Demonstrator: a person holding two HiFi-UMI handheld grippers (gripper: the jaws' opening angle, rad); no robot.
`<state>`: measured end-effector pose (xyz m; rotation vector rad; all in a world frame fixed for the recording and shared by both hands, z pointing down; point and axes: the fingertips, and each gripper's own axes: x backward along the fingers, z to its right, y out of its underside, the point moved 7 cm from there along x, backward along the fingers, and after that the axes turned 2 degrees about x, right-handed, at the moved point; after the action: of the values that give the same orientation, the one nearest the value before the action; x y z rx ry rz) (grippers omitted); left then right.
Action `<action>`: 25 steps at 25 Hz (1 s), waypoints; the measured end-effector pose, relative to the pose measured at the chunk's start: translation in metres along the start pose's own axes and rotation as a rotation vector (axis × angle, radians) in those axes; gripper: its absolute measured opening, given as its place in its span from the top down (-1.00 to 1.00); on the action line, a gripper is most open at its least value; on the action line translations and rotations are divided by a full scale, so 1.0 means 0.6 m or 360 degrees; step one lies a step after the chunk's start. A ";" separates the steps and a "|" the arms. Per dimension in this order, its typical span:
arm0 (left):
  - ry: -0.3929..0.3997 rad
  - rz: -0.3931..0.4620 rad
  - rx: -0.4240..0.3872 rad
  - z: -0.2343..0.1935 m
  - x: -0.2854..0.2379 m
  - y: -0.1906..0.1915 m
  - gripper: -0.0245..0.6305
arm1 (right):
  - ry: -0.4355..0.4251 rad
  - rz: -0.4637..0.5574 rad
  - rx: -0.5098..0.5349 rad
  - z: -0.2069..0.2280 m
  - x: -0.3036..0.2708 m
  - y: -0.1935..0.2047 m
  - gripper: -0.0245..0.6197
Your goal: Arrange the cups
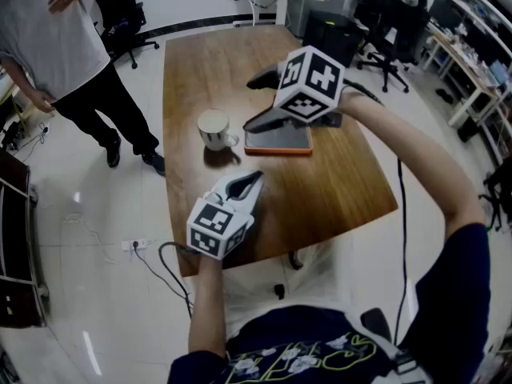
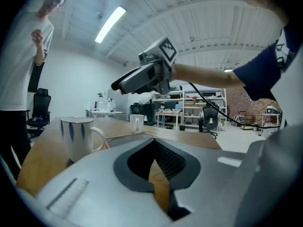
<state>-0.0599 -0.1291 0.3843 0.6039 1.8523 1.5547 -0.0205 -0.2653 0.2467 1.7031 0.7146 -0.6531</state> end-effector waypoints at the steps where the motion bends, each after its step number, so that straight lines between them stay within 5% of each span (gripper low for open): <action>1: 0.0008 -0.0003 -0.0003 0.001 0.000 0.000 0.92 | -0.0041 -0.0100 0.0023 0.001 -0.021 -0.013 -0.26; 4: 0.0033 -0.0012 -0.0008 0.003 0.000 -0.001 0.92 | -0.0188 -0.0368 0.0053 -0.002 -0.088 -0.044 -0.32; 7: 0.0046 -0.0018 -0.0011 0.006 0.000 -0.002 0.92 | -0.0332 -0.0588 0.0030 -0.010 -0.156 -0.053 -0.64; 11: 0.0046 -0.0017 -0.0010 0.010 -0.004 -0.004 0.92 | -0.0282 -0.0850 0.0150 0.013 -0.227 -0.044 -0.68; 21: 0.0081 -0.0013 -0.0016 0.009 -0.002 -0.004 0.92 | -0.0357 -0.1043 0.0102 0.030 -0.302 -0.031 -0.63; 25: 0.0085 0.0002 -0.0020 0.006 0.002 -0.010 0.92 | -0.0452 -0.1088 0.0087 0.021 -0.307 -0.033 -0.34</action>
<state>-0.0579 -0.1268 0.3776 0.5633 1.8805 1.5965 -0.1585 -0.2976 0.3672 1.3549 1.0847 -1.3657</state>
